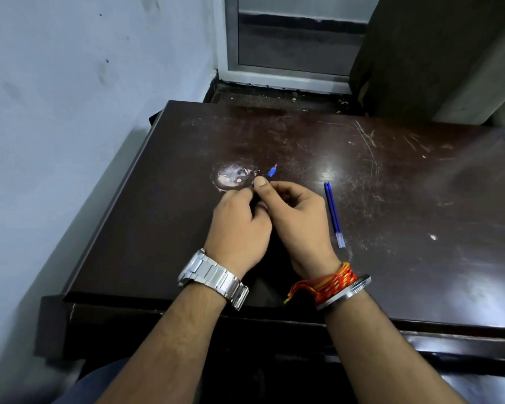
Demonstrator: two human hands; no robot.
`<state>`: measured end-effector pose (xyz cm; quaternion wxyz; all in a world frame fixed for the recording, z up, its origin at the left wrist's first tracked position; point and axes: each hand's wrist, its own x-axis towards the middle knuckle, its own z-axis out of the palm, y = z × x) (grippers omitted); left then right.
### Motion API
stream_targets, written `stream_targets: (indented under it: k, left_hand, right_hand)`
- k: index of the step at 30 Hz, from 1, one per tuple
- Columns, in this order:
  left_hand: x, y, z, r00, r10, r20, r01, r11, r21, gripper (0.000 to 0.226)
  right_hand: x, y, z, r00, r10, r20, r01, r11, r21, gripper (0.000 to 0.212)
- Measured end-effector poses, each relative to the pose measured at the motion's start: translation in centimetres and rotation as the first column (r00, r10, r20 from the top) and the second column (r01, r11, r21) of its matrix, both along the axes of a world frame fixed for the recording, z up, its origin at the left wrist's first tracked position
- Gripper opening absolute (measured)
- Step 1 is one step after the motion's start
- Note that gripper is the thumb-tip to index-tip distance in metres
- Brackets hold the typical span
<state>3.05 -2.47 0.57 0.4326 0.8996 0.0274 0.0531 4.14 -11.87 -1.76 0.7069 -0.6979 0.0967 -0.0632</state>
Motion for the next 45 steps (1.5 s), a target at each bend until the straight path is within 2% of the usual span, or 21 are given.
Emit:
stream_targets:
  k: [4,7,11,13,15,16,18,21,25,27,29,33,36,39,40,45]
  left_hand:
    - [-0.40,0.02,-0.12,0.995,0.039,0.091,-0.039,0.999,-0.002,0.015]
    - [-0.33,0.33,0.15,0.995,0.054,0.079,-0.049,0.997,-0.060,0.008]
    - [-0.42,0.45,0.23,0.997,0.042,0.067,-0.034,0.993,-0.116,0.008]
    - [-0.48,0.41,0.23,0.996,0.032,0.087,-0.023,0.995,-0.099,0.011]
    - [-0.51,0.39,0.26,0.994,0.027,0.108,-0.020,0.998,-0.063,0.010]
    - [-0.52,0.37,0.26,0.993,0.028,0.115,-0.022,0.998,-0.059,0.010]
    - [-0.50,0.26,0.25,0.994,0.029,0.108,-0.021,0.997,-0.077,0.011]
    - [-0.51,0.16,0.19,0.994,0.047,0.103,-0.037,0.995,-0.095,0.012]
    - [-0.48,0.07,0.23,0.992,0.057,0.110,-0.048,0.996,-0.078,0.010]
    - [-0.49,0.00,0.29,0.993,0.070,0.099,-0.060,0.993,-0.101,0.011]
    - [-0.55,0.00,0.31,0.992,0.070,0.101,-0.060,0.993,-0.100,0.011]
    - [-0.57,0.04,0.23,0.993,0.058,0.098,-0.051,0.996,-0.074,0.011]
    - [-0.59,-0.02,0.30,0.994,0.066,0.090,-0.058,0.994,-0.095,0.012]
    - [-0.58,-0.01,0.26,0.994,0.052,0.099,-0.045,0.996,-0.074,0.011]
    - [-0.58,-0.03,0.24,0.994,0.049,0.097,-0.043,0.997,-0.071,0.012]
    - [-0.68,-0.19,0.35,0.995,0.042,0.092,-0.033,0.995,-0.095,0.014]
  right_hand:
    - [0.24,-0.19,-0.35,0.999,-0.034,0.027,0.032,0.998,0.060,0.029]
    - [0.37,-0.08,-0.50,1.000,-0.009,0.023,0.008,0.998,0.061,0.016]
    - [0.57,0.12,-0.24,0.998,0.014,-0.056,-0.001,0.976,0.219,0.022]
    - [0.46,0.29,-0.06,0.998,0.006,-0.064,0.007,0.979,0.204,0.020]
    - [0.34,0.36,-0.34,1.000,-0.005,-0.026,0.009,0.988,0.156,0.035]
    - [0.41,0.28,-0.52,1.000,-0.022,0.010,0.020,0.988,0.156,0.036]
    - [0.63,0.11,-0.63,0.998,-0.035,0.049,0.025,0.979,0.205,0.030]
    - [0.67,0.10,-0.31,1.000,-0.010,0.029,0.000,0.948,0.318,0.024]
    - [0.64,0.02,-0.54,0.997,-0.030,0.069,0.015,0.978,0.209,0.020]
    - [0.77,-0.01,-0.59,0.998,-0.041,0.054,0.028,0.972,0.231,0.020]
    - [0.76,0.07,-0.55,0.998,-0.043,0.051,0.029,0.970,0.241,0.011]
    - [0.61,0.15,-0.76,0.997,-0.034,0.071,0.020,0.983,0.183,0.017]
    - [0.76,0.02,-0.75,0.998,-0.035,0.048,0.022,0.969,0.247,0.009]
    - [0.64,0.10,-0.64,0.999,-0.023,0.046,0.012,0.976,0.216,0.020]
    - [0.62,0.07,-0.72,0.999,-0.017,0.051,0.006,0.978,0.208,0.018]
    - [0.63,-0.01,-0.28,1.000,0.014,0.015,-0.018,0.937,0.350,0.007]
